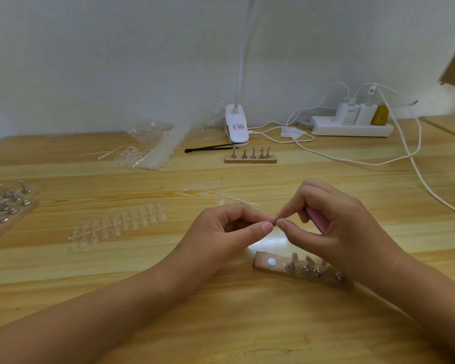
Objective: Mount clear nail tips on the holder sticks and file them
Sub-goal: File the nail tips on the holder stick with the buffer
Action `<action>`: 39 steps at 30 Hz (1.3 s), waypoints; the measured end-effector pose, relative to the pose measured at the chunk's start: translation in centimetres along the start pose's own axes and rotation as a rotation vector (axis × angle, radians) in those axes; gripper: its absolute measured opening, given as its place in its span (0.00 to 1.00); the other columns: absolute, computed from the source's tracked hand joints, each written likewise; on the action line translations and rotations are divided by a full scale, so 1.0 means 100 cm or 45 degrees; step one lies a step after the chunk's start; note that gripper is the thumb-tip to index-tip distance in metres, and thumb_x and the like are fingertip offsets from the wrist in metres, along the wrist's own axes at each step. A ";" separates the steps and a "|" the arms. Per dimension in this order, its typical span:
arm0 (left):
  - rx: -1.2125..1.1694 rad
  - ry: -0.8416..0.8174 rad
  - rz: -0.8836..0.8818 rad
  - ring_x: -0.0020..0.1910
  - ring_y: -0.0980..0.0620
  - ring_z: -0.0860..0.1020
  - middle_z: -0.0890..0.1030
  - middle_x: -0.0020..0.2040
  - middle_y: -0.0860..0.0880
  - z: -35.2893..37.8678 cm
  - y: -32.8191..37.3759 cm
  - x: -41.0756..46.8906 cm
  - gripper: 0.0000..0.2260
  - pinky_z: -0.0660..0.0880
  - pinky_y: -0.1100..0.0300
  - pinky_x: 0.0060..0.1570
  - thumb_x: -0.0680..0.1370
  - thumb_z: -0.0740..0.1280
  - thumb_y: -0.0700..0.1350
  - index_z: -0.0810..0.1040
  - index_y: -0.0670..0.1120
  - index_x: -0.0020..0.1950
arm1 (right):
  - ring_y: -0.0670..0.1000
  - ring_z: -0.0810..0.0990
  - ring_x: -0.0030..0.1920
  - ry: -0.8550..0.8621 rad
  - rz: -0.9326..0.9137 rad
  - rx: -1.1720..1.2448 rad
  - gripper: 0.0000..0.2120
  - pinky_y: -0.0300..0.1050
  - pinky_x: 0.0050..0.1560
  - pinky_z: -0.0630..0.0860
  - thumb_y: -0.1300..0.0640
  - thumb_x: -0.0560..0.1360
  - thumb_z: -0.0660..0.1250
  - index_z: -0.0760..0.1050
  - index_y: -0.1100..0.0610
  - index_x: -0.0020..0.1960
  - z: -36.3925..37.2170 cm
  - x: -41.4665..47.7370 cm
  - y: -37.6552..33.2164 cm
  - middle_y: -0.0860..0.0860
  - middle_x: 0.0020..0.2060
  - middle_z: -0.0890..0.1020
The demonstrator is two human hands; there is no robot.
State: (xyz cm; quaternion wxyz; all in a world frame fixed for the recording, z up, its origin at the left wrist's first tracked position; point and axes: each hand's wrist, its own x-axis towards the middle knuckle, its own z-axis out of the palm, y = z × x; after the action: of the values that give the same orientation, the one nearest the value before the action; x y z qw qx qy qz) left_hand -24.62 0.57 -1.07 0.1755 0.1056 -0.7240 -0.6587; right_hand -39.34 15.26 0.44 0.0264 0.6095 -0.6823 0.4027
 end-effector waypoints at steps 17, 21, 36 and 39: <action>0.028 -0.020 -0.082 0.49 0.59 0.81 0.84 0.47 0.55 0.001 0.004 0.001 0.15 0.75 0.69 0.50 0.69 0.72 0.58 0.84 0.52 0.51 | 0.46 0.68 0.32 0.107 -0.142 -0.192 0.06 0.45 0.30 0.70 0.52 0.73 0.71 0.80 0.53 0.48 -0.007 0.000 -0.012 0.46 0.38 0.71; 0.028 -0.042 -0.083 0.49 0.58 0.81 0.84 0.47 0.54 0.001 0.005 0.001 0.13 0.75 0.68 0.52 0.71 0.72 0.56 0.84 0.51 0.51 | 0.43 0.66 0.32 0.043 -0.141 -0.185 0.09 0.45 0.29 0.71 0.49 0.74 0.67 0.80 0.53 0.47 -0.004 -0.001 -0.014 0.45 0.38 0.71; 0.004 -0.005 -0.063 0.42 0.60 0.80 0.83 0.41 0.54 -0.001 0.001 0.004 0.14 0.75 0.69 0.47 0.71 0.71 0.55 0.85 0.47 0.50 | 0.46 0.80 0.44 -0.106 0.509 0.737 0.15 0.40 0.46 0.78 0.56 0.69 0.76 0.78 0.44 0.52 -0.011 0.006 -0.015 0.46 0.44 0.82; -0.021 -0.010 -0.051 0.41 0.60 0.79 0.82 0.40 0.54 -0.001 0.001 0.004 0.11 0.74 0.70 0.45 0.73 0.72 0.55 0.85 0.49 0.47 | 0.46 0.83 0.45 -0.154 0.522 0.825 0.14 0.36 0.45 0.78 0.53 0.64 0.75 0.81 0.46 0.49 -0.010 0.006 -0.017 0.50 0.44 0.83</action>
State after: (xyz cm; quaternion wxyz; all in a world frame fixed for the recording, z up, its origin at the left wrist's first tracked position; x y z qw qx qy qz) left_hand -24.92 0.29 -0.92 0.1602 0.1160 -0.7169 -0.6686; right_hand -38.50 15.47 2.33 -0.2889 0.4598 -0.6277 0.5578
